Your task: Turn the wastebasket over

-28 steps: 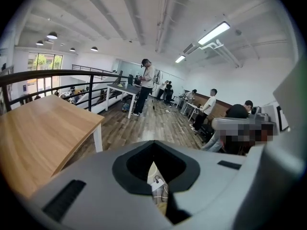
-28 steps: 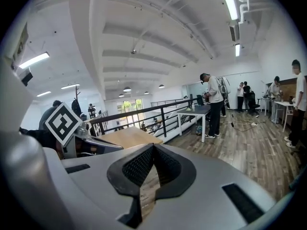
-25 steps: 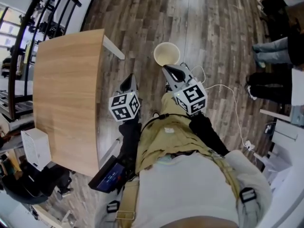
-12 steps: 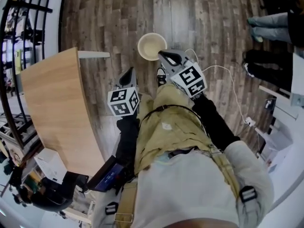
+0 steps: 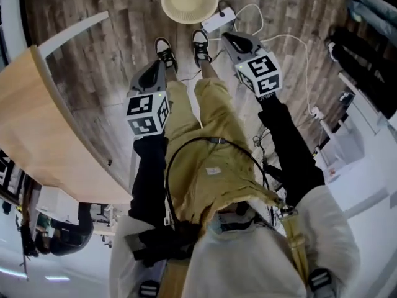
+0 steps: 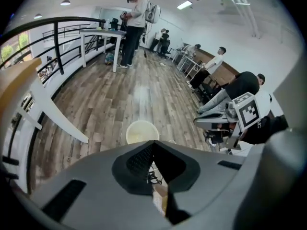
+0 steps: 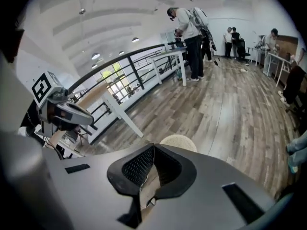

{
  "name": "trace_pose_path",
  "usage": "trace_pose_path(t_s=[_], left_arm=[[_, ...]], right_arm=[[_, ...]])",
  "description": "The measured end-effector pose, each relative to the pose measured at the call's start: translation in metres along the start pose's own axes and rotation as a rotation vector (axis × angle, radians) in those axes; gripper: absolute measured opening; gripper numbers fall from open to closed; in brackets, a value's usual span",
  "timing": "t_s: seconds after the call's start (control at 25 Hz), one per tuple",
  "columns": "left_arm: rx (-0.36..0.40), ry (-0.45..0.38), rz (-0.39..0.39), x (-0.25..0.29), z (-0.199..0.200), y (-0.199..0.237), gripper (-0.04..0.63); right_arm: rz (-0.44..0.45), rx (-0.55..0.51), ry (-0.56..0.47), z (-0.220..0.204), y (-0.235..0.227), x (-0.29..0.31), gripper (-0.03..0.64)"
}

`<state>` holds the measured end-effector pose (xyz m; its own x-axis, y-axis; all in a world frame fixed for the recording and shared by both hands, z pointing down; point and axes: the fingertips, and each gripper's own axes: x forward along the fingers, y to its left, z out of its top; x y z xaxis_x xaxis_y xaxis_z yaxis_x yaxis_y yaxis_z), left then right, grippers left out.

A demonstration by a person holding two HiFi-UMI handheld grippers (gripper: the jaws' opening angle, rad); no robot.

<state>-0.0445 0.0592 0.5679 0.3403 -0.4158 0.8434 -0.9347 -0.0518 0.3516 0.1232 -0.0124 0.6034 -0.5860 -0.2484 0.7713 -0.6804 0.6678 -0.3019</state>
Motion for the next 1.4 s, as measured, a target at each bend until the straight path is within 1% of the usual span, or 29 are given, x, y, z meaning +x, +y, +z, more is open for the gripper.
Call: trace_pose_path(t_s=[0.12,0.24,0.28,0.36,0.44,0.52,0.6,0.68,0.76,0.84,0.96,1.08,1.24,1.32,1.4], left_arm=[[0.092,0.032,-0.028,0.052,-0.001,0.033,0.002],[0.174,0.064,-0.074,0.090,-0.006,0.052,0.000],[0.197,0.074,-0.084,0.100,-0.010,0.058,0.002],[0.221,0.090,-0.097,0.119,-0.022,0.068,0.001],[0.204,0.108,-0.113,0.139,-0.036,0.077,0.000],[0.170,0.133,-0.137,0.158,-0.051,0.083,0.002],[0.170,0.160,-0.161,0.177,-0.067,0.085,0.002],[0.195,0.186,-0.178,0.198,-0.080,0.086,0.002],[0.203,0.205,-0.185,0.219,-0.089,0.086,0.000],[0.181,0.218,-0.191,0.237,-0.094,0.086,0.002],[0.130,0.232,-0.189,0.263,-0.095,0.087,0.002],[0.125,0.237,-0.175,0.287,-0.092,0.091,0.002],[0.139,0.235,-0.173,0.306,-0.084,0.093,0.002],[0.137,0.229,-0.176,0.312,-0.082,0.093,0.002],[0.132,0.229,-0.177,0.316,-0.084,0.095,0.002]], right_arm=[[0.011,0.028,0.050,-0.041,-0.028,0.069,0.023],[0.017,0.058,0.112,-0.085,-0.051,0.123,0.023],[0.013,0.078,0.131,-0.101,-0.059,0.138,0.023],[-0.009,0.158,0.168,-0.134,-0.080,0.167,0.023],[-0.049,0.274,0.196,-0.166,-0.104,0.193,0.025],[-0.082,0.383,0.200,-0.187,-0.123,0.216,0.025],[-0.092,0.432,0.191,-0.195,-0.132,0.236,0.025],[-0.089,0.413,0.196,-0.194,-0.135,0.252,0.026],[-0.090,0.376,0.211,-0.191,-0.136,0.265,0.028],[-0.107,0.347,0.234,-0.192,-0.138,0.275,0.039],[-0.166,0.322,0.288,-0.205,-0.152,0.283,0.108],[-0.228,0.319,0.326,-0.218,-0.169,0.285,0.123],[-0.240,0.345,0.332,-0.228,-0.184,0.294,0.127],[-0.246,0.381,0.328,-0.233,-0.191,0.301,0.127],[-0.283,0.437,0.319,-0.237,-0.201,0.305,0.125]])
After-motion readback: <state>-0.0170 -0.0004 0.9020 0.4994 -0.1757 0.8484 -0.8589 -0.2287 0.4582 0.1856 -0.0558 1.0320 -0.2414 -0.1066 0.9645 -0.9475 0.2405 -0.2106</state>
